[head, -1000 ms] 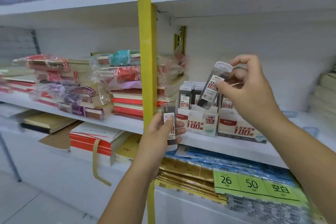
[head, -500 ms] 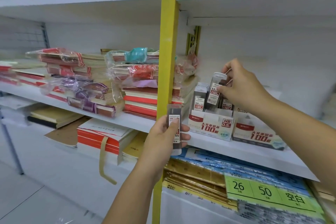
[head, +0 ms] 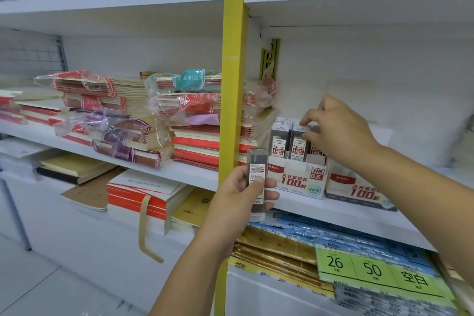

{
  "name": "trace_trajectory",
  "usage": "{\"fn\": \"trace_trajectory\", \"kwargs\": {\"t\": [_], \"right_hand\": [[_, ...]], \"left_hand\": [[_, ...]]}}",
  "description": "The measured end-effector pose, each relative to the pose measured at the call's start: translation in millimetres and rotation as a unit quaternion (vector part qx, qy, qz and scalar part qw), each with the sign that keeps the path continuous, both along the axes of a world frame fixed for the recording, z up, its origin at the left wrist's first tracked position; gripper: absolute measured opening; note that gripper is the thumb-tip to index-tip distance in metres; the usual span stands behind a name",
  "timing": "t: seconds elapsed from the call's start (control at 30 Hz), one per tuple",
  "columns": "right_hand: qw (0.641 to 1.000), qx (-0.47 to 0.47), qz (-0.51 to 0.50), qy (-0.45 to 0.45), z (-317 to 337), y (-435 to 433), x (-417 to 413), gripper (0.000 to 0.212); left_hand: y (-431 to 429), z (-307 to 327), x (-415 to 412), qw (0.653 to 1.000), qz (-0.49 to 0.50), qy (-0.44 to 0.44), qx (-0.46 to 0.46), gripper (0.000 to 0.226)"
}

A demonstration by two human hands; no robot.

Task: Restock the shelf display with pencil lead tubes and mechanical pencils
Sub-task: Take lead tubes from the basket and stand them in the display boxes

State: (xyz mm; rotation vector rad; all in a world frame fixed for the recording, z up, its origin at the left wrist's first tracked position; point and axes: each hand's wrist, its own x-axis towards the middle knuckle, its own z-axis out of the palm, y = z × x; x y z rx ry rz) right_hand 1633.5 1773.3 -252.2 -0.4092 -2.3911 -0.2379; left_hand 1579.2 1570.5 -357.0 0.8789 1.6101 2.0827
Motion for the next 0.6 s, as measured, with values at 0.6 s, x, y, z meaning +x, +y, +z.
{"fn": "trace_trajectory", "kwargs": {"t": [0.6], "right_hand": [[0.816,-0.513,0.255,0.080,-44.3,-34.4,73.1,0.017]], "left_hand": [[2.0,-2.8,10.3,0.998,-0.041,-0.042,0.036,0.025]]}}
